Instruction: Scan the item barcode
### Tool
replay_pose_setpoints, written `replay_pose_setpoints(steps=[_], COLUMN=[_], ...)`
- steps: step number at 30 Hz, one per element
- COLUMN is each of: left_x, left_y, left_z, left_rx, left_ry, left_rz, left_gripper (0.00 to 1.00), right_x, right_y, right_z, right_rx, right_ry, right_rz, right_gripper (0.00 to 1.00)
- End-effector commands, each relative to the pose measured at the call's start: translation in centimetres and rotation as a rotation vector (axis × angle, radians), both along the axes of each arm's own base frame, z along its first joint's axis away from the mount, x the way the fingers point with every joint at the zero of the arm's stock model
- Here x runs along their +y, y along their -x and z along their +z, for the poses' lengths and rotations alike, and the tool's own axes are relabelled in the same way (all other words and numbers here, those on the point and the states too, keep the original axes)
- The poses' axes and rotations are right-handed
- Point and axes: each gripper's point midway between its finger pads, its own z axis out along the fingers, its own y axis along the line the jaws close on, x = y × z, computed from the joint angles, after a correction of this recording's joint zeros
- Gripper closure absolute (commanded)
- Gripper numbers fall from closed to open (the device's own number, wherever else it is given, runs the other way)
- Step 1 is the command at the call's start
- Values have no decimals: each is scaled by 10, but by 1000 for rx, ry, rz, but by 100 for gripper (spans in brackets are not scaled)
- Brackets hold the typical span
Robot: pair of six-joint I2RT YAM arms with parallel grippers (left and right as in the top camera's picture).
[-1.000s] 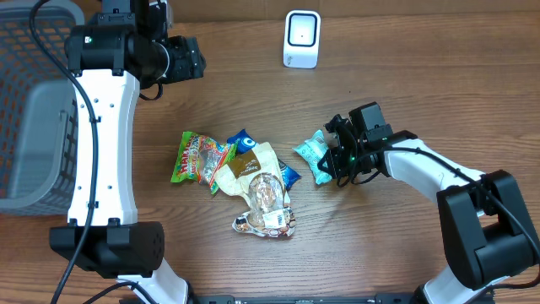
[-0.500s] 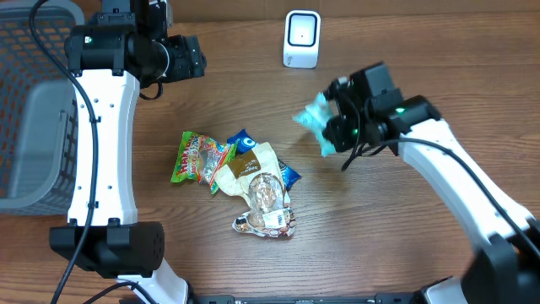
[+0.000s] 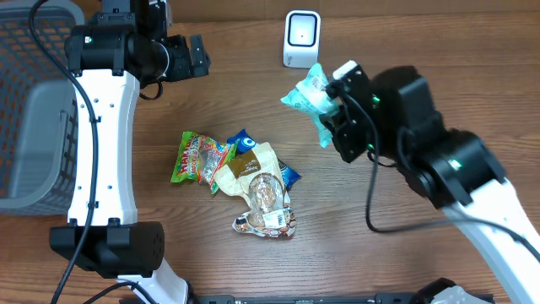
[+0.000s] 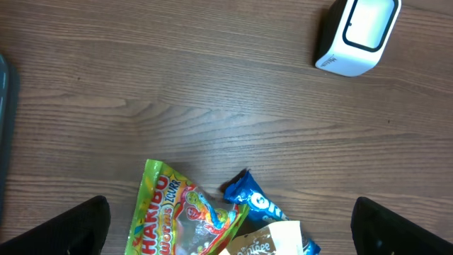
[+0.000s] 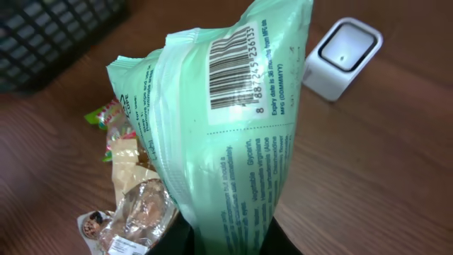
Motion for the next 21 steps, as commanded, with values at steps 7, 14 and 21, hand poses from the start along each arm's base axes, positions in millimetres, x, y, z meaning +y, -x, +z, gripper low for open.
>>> replay_pose_setpoints(steps=[7, 14, 21], left_x=[-2, -2, -2], left_y=[-2, -2, -2], left_z=[2, 2, 2], left_rx=[-8, -8, -8], left_ry=[-5, -5, -5], left_rz=[-1, -1, -1], left_gripper=[0, 0, 0], right_x=[-12, -3, 6], right_y=[28, 32, 24], right_z=[65, 65, 56], right_rx=[-168, -150, -127], right_ry=[-93, -123, -123], right_rz=[11, 63, 78], right_gripper=[96, 96, 96])
